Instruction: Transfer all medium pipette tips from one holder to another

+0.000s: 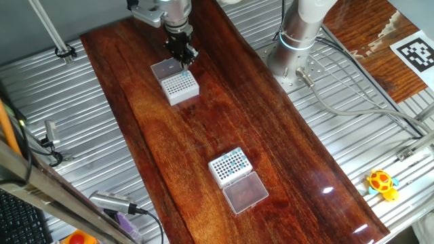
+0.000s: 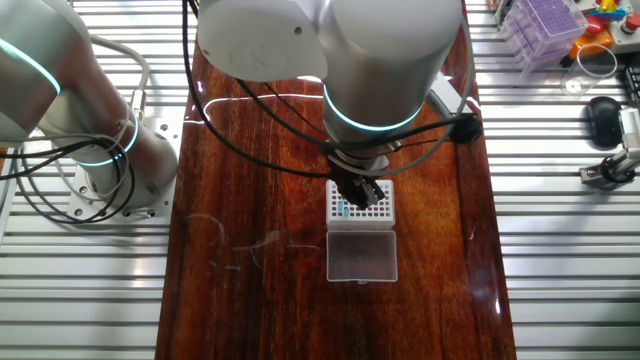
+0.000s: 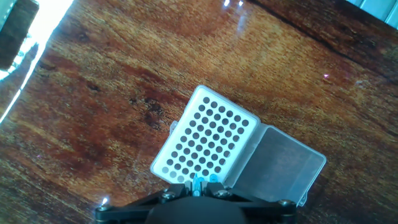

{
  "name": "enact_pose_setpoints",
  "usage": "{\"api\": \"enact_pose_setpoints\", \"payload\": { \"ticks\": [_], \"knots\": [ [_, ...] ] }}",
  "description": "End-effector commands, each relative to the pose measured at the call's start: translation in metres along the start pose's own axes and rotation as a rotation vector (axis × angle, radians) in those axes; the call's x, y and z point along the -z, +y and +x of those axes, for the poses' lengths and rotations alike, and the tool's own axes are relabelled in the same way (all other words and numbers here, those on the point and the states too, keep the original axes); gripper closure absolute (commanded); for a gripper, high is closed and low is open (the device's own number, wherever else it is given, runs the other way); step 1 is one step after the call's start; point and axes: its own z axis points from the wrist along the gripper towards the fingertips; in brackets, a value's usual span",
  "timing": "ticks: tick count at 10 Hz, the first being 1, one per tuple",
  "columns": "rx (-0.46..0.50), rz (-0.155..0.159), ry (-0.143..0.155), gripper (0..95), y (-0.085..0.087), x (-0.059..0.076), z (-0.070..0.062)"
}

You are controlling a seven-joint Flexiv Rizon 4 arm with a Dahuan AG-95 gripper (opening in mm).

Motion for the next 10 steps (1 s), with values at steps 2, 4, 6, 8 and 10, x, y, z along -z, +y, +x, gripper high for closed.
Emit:
{"api": "enact_pose_setpoints", "payload": {
  "ticks": [2, 4, 6, 8, 10],
  "knots": [
    [-0.002, 0.000, 0.001, 95.0, 0.0002, -0.0012, -0.0002],
    [-0.004, -0.003, 0.003, 95.0, 0.0002, -0.0010, -0.0017],
    [0.000, -0.008, 0.004, 95.0, 0.0002, 0.0013, -0.0017],
    [0.002, -0.009, 0.005, 95.0, 0.0006, 0.0015, -0.0007],
    [0.002, -0.010, 0.005, 95.0, 0.0012, 0.0006, 0.0008]
  ]
}}
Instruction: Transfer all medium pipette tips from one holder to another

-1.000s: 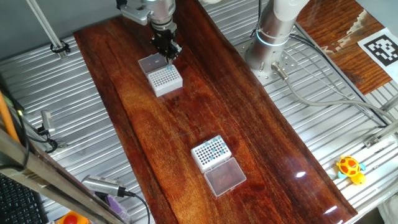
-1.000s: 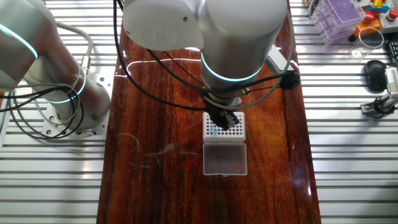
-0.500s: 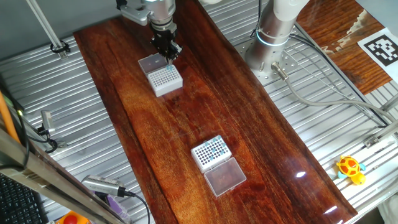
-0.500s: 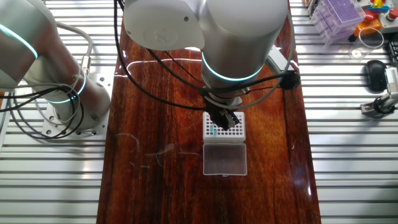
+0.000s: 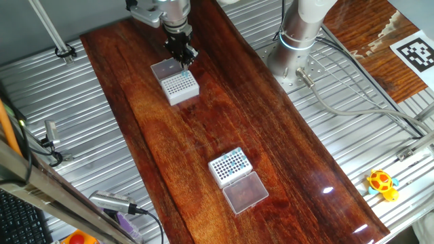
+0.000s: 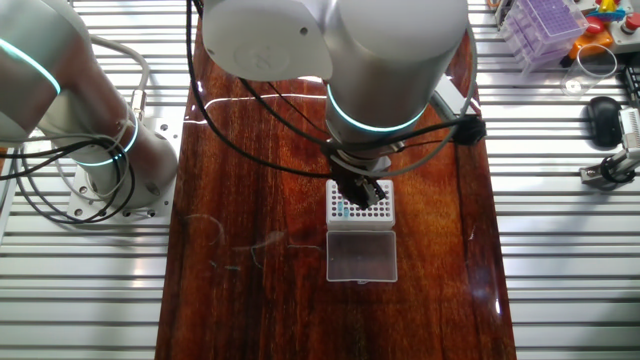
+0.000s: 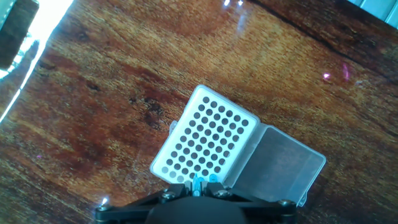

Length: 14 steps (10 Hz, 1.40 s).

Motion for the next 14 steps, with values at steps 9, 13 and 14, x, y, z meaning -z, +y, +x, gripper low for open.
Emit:
{"api": "enact_pose_setpoints", "payload": {
  "ticks": [9, 13, 14],
  "knots": [
    [-0.003, 0.003, -0.003, 95.0, 0.006, -0.012, -0.001],
    [-0.003, 0.006, 0.002, 76.0, 0.007, -0.017, -0.002],
    [-0.004, 0.006, 0.003, 76.0, 0.007, -0.017, -0.002]
  ]
}}
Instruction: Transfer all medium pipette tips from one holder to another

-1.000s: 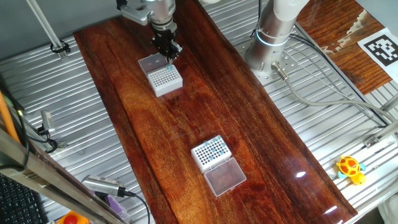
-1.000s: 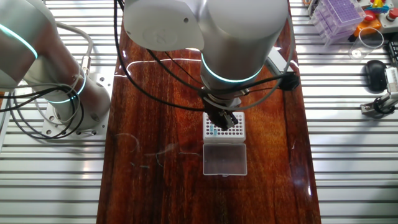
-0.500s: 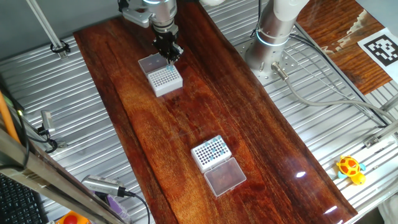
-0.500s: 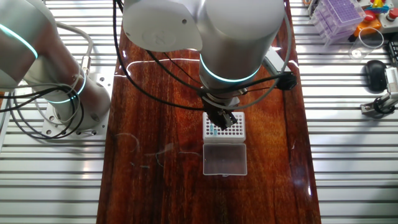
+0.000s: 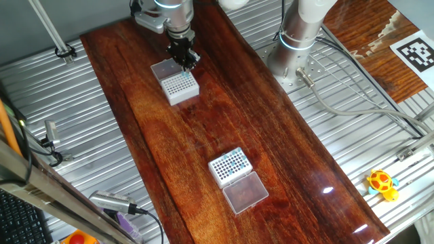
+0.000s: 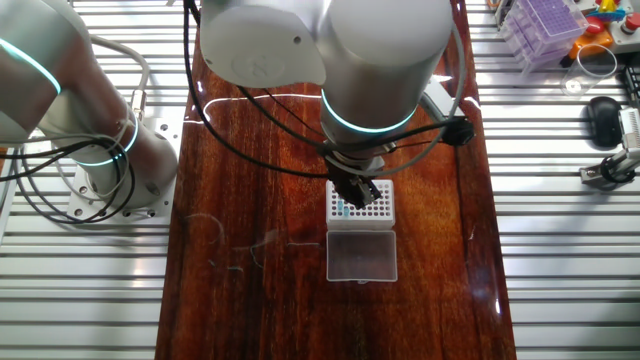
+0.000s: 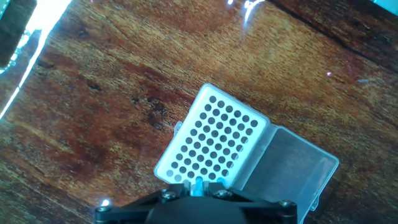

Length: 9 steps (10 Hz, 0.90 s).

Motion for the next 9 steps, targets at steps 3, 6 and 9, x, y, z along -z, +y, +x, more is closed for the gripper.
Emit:
{"api": "enact_pose_setpoints", "payload": {
  "ticks": [3, 6, 9],
  "knots": [
    [-0.021, -0.005, -0.003, 76.0, 0.000, 0.000, -0.001],
    [-0.090, -0.011, -0.001, 76.0, 0.020, 0.006, -0.022],
    [-0.188, -0.024, -0.010, 76.0, 0.074, 0.007, -0.061]
  ]
}}
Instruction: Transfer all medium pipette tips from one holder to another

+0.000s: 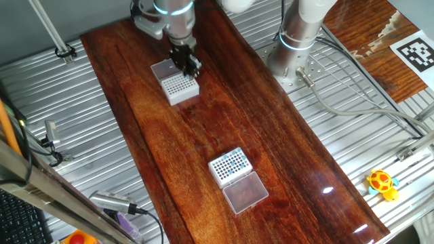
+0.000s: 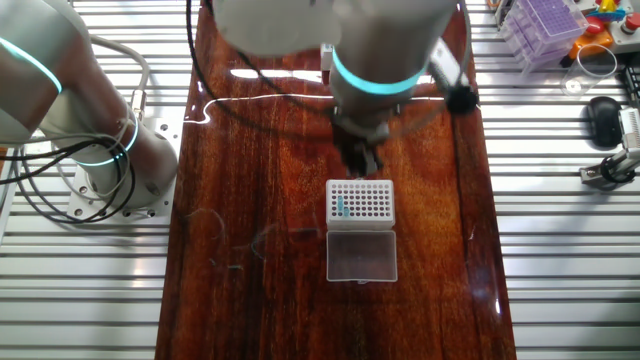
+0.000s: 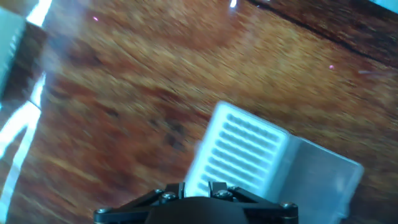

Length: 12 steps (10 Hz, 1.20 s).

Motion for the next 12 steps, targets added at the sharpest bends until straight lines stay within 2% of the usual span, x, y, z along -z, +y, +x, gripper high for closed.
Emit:
{"api": "enact_pose_setpoints", "payload": {
  "ticks": [1, 3, 4, 5, 9, 12],
  "knots": [
    [-0.071, -0.006, -0.003, 76.0, 0.041, 0.000, -0.021],
    [-0.147, -0.002, -0.003, 76.0, 0.092, 0.000, -0.034],
    [-0.158, 0.007, -0.001, 95.0, 0.100, 0.001, -0.035],
    [-0.143, 0.008, 0.004, 95.0, 0.095, 0.004, -0.035],
    [0.074, -0.026, 0.052, 95.0, 0.095, 0.004, -0.035],
    [0.102, -0.029, 0.058, 95.0, 0.096, 0.004, -0.034]
  ]
}}
